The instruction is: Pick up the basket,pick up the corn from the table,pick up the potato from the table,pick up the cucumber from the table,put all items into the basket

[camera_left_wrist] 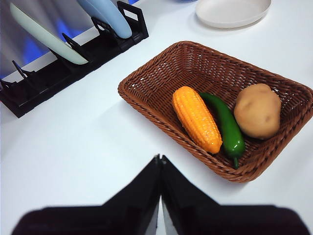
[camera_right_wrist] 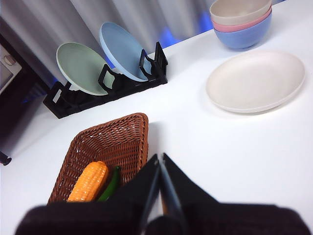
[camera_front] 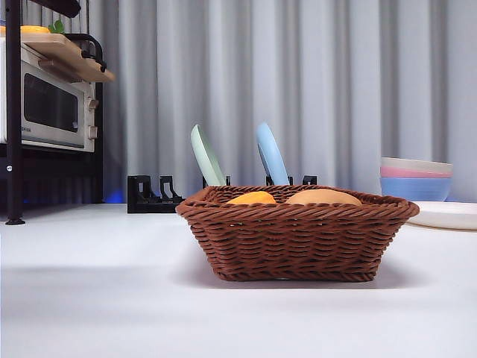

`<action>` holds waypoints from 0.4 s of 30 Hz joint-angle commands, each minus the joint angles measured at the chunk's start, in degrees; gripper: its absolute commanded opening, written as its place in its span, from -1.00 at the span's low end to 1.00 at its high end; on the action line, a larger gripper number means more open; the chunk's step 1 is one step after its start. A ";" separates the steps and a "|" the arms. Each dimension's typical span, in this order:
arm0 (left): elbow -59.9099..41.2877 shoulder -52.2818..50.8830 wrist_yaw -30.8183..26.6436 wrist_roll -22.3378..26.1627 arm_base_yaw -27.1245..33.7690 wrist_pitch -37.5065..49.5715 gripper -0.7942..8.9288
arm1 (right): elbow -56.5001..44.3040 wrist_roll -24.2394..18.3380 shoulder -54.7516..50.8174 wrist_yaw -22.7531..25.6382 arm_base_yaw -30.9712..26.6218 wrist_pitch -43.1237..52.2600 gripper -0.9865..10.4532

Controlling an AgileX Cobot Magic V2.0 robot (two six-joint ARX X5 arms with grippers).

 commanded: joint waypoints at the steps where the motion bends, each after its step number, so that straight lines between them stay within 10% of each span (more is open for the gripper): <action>1: 0.02 -0.04 -2.10 1.05 -0.07 0.28 -0.85 | -0.28 0.79 -0.02 0.17 0.07 0.35 -0.82; 12: -0.04 -1.05 -6.32 0.55 1.29 3.06 -0.84 | -0.28 0.77 -0.04 0.17 0.07 0.35 -0.83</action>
